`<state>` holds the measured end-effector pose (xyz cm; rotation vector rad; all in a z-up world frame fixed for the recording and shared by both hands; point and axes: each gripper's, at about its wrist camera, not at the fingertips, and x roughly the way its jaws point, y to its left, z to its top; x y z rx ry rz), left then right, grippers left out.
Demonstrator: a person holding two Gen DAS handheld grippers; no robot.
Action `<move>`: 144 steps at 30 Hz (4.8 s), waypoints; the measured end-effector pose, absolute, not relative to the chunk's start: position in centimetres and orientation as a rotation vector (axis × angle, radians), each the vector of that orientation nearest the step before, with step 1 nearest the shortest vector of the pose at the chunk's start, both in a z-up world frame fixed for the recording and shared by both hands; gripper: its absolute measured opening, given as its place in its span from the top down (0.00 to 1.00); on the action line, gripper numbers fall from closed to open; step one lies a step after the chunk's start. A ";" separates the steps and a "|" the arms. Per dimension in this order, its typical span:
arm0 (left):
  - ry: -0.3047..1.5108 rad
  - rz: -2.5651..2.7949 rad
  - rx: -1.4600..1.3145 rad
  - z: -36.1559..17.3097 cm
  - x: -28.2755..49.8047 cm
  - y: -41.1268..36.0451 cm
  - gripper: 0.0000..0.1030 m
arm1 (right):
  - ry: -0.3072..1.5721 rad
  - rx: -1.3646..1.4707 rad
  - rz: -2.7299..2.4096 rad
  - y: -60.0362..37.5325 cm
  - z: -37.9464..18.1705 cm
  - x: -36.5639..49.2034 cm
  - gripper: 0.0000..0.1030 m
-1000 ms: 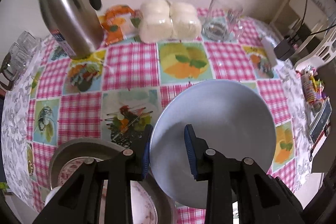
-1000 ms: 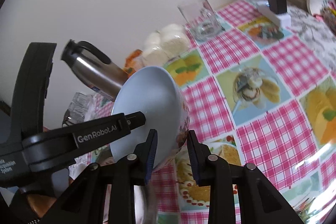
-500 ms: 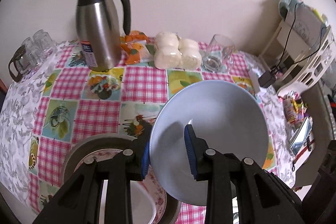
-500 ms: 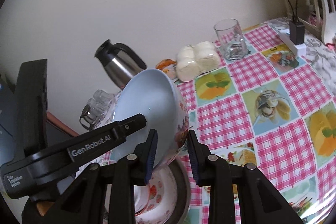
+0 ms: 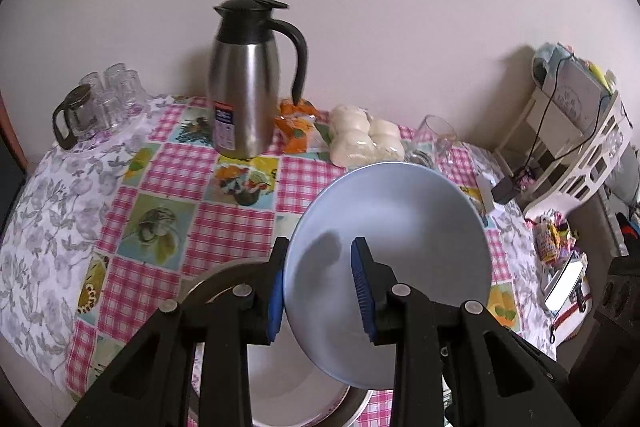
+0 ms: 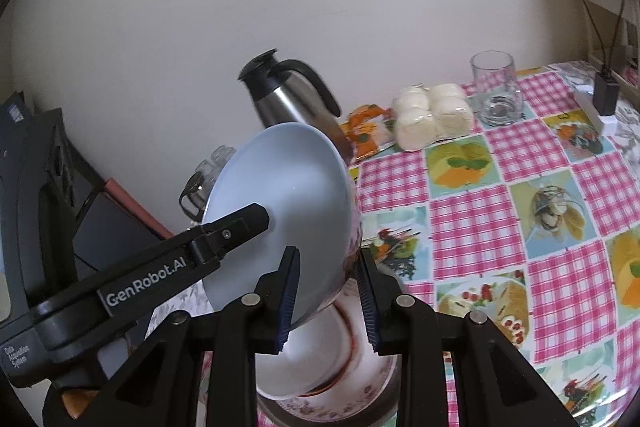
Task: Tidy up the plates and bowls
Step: 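Lift the large white bowl and carry it over the tray, then lower the large white bowl onto the bowl stack in the tray, then open both grippers to release the large white bowl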
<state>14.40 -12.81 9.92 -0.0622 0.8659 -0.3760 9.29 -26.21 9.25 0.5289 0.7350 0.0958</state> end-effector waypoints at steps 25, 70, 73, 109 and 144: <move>0.879 -0.374 -0.219 7.8 12.6 -5.3 0.69 | 0.815 0.415 0.145 -19.7 8.9 10.0 0.70; 1.023 -0.427 -0.269 3.8 13.0 -5.3 0.69 | 0.970 0.364 0.049 -19.1 5.6 10.4 0.68; 1.042 -0.425 -0.273 3.3 13.2 -5.5 0.69 | 0.987 0.374 0.046 -19.4 5.1 10.6 0.68; 0.996 -0.389 -0.325 3.6 13.3 -4.4 0.69 | 0.982 0.395 0.006 -20.9 5.6 10.5 0.41; 0.971 -0.330 -0.252 4.1 11.7 -3.5 0.34 | 0.910 0.503 0.021 -23.1 5.0 9.8 0.82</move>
